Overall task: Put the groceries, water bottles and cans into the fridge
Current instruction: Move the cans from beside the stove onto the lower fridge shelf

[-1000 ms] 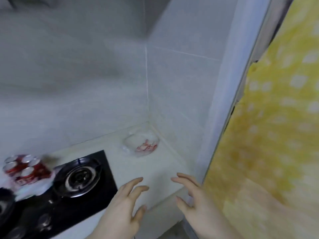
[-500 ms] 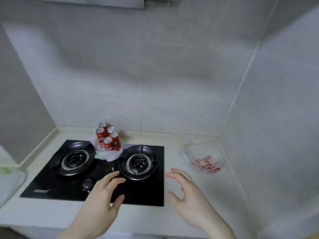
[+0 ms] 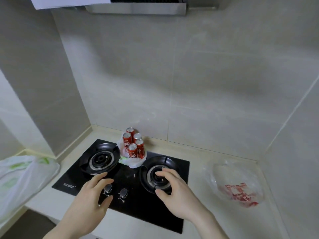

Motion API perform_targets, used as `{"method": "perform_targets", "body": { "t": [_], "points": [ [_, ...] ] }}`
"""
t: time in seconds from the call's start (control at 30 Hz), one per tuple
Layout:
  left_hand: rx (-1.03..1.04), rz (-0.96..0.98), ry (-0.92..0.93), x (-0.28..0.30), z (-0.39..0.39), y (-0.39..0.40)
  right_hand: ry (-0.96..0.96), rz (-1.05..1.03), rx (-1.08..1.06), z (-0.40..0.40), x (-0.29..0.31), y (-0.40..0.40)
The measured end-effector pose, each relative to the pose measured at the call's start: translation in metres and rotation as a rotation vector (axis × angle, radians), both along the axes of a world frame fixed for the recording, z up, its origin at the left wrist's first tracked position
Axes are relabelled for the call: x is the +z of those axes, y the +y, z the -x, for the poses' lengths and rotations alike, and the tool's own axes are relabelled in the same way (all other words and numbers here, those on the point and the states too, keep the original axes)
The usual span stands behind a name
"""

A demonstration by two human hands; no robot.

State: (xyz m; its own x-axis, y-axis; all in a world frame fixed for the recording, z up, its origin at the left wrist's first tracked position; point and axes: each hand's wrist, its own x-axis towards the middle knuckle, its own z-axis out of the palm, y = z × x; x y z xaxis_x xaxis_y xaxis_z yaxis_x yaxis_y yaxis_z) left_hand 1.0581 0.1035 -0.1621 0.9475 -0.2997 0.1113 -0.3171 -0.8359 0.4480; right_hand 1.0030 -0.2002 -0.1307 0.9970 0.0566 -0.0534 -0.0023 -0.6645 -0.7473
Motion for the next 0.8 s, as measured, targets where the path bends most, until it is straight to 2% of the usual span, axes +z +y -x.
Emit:
{"method": "perform_targets", "body": {
  "t": [0.2,0.47,0.8],
  "points": [
    [-0.053,0.013,0.012,-0.005,-0.058,0.002,0.005,0.023,-0.039,-0.057,-0.014,0.009],
    [-0.222,-0.003,0.096,-0.014,-0.168,0.010,0.047,0.059,-0.148,-0.149,-0.035,0.048],
    [-0.321,-0.029,0.176,-0.057,-0.278,0.023,0.070,0.063,-0.257,-0.228,-0.054,0.085]
  ]
}}
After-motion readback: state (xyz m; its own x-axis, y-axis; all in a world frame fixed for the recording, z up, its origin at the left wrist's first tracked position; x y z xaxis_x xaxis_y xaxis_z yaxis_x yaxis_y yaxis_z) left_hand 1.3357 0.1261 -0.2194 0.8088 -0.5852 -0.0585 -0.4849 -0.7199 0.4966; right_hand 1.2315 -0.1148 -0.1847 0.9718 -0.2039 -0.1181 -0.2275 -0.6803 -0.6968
